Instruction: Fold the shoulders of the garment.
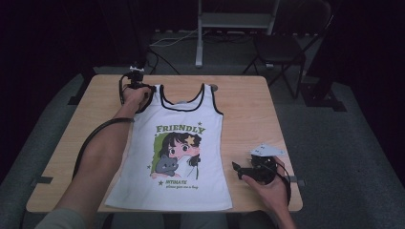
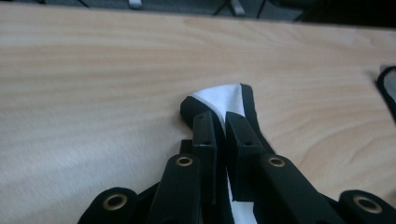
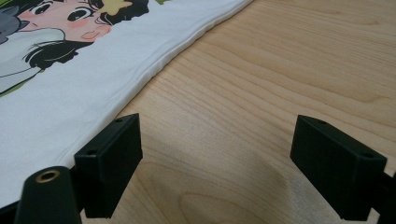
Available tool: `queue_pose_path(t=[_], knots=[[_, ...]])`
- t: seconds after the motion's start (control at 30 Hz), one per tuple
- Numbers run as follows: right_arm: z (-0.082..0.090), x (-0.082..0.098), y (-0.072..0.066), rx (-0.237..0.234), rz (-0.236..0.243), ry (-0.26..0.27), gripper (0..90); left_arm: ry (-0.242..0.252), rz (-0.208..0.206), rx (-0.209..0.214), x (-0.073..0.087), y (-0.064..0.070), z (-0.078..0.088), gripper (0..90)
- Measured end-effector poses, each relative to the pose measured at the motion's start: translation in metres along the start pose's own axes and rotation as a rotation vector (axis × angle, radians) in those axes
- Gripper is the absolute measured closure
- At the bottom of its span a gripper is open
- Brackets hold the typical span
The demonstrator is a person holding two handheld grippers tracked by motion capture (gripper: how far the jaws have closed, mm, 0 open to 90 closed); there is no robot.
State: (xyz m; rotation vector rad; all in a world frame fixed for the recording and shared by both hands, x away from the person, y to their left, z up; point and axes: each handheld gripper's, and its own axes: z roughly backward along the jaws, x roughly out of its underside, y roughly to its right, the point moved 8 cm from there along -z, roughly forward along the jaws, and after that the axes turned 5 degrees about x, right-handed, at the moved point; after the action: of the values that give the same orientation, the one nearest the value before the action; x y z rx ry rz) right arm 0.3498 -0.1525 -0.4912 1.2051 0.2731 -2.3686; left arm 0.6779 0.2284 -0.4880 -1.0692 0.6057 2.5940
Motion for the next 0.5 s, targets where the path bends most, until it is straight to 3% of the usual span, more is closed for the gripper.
queue_pose_path(t=[0.1, 0.3, 0.5], knots=[[0.0, 0.0, -0.001, -0.002, 0.001, -0.001, 16.1, 0.001, -0.033, -0.025, -0.002, 0.002, 0.002, 84.9], [0.0, 0.0, -0.001, -0.001, 0.005, 0.002, 16.1, 0.04, -0.072, -0.005, -0.014, 0.016, 0.013, 85.2], [0.0, 0.0, -0.001, 0.0, 0.012, -0.003, 16.1, 0.061, -0.072, 0.019, -0.022, 0.026, 0.027, 85.4]])
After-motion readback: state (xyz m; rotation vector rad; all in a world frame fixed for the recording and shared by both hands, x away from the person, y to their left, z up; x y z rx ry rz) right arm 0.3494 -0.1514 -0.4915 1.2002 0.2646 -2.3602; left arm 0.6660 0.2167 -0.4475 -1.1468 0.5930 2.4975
